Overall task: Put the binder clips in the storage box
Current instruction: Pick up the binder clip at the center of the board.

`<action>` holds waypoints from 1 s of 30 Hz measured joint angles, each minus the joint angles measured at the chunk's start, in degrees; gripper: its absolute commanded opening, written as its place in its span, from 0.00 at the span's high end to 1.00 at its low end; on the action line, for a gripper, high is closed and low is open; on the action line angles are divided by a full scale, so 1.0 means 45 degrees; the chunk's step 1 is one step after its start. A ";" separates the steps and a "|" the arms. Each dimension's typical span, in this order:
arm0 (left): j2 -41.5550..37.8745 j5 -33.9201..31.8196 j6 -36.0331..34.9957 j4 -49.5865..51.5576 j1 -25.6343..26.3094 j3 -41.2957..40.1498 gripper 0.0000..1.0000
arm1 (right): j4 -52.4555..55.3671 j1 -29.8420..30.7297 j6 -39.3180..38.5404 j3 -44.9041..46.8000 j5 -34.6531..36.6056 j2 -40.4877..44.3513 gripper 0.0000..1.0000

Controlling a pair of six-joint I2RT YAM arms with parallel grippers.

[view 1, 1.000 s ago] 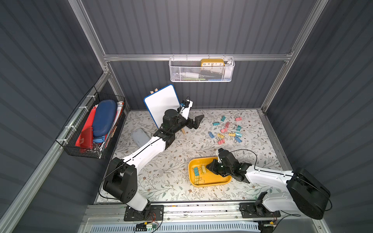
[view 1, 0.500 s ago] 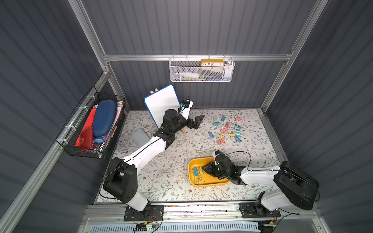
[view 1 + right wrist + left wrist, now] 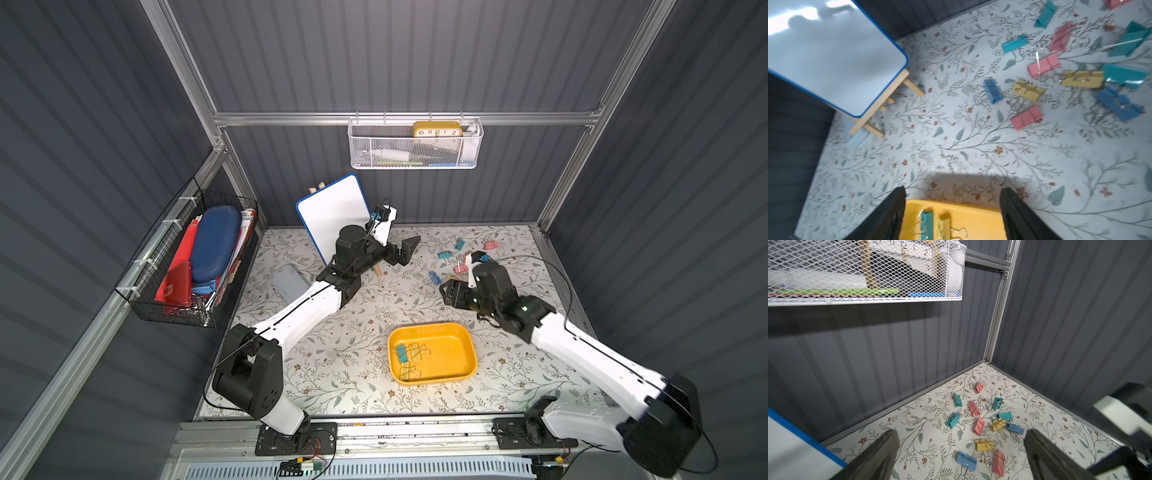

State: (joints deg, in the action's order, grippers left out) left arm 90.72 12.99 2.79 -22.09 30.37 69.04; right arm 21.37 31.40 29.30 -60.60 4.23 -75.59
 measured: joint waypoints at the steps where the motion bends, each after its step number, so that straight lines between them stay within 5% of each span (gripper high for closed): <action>1: 0.0034 -0.0083 0.0097 0.0092 -0.0015 0.0083 0.01 | 0.0573 -0.0151 -0.0622 -0.1161 0.0053 -0.1341 0.28; 6: 0.0078 -0.0486 0.0340 0.0194 -0.0151 0.0228 0.01 | 0.2118 -0.0257 -0.2885 -0.4498 0.0223 -0.5969 0.29; 13: 0.0073 -0.0631 0.0418 0.0180 -0.0165 0.0228 0.01 | 0.2919 -0.0301 -0.4454 -0.6965 0.0724 -0.9695 0.39; 26: 0.0078 -0.0277 0.0423 0.0185 -0.0165 0.0228 0.01 | 0.2773 -0.0350 -0.5683 -0.7820 0.2671 -1.0904 0.47; 30: 0.0087 -0.0151 0.0423 0.0185 -0.0165 0.0233 0.01 | 0.2798 -0.0350 -0.5921 -0.8544 0.2943 -1.1225 0.58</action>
State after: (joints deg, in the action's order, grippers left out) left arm 91.11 12.32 4.69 -21.26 29.63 70.08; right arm 33.95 29.82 2.66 -99.04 17.47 -126.10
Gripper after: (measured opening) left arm 0.992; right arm 0.476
